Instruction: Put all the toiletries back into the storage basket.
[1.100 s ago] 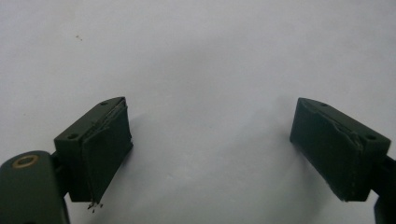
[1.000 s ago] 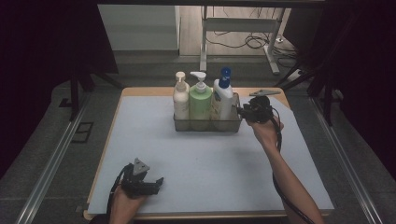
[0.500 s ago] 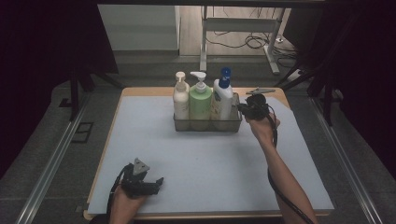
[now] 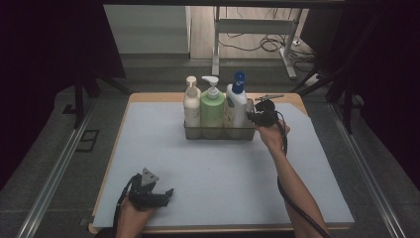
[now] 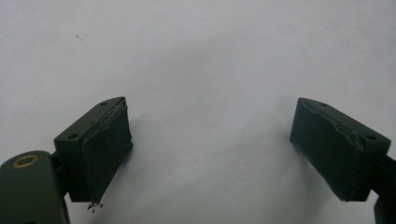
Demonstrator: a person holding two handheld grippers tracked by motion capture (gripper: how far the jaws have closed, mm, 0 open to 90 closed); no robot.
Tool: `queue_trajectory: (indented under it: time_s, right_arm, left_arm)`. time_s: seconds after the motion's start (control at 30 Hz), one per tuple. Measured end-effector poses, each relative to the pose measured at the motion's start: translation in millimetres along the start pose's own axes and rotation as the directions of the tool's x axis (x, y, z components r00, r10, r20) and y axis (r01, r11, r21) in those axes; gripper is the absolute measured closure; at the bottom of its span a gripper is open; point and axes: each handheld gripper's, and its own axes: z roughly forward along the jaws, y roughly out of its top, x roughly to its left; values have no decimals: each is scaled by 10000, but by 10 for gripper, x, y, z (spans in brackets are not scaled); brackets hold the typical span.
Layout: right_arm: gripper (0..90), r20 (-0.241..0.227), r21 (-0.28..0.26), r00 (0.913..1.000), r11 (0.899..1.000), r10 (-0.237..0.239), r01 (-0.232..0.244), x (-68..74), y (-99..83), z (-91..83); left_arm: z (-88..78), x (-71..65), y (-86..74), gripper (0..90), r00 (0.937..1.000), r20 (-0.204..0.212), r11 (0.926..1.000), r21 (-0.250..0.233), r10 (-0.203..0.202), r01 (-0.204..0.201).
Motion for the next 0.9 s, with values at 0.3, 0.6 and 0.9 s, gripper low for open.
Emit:
queue_trajectory:
  time_s: [0.3, 0.6, 0.9]
  right_arm:
    - [892, -116, 219, 9999, 9997, -50, 53, 42, -25, 114]
    - [894, -193, 389, 9998, 9992, -54, 61, 109, -72, 153]
    - [894, -349, 420, 9992, 9989, -207, 222, 203, -79, 144]
  left_arm:
    - [0, -1, 0, 123, 10000, -2, 10000, 1, -11, 11]
    - [0, -1, 0, 122, 10000, -1, 10000, 4, -11, 11]
    - [1, -2, 1, 123, 10000, 2, 10000, 5, -21, 21]
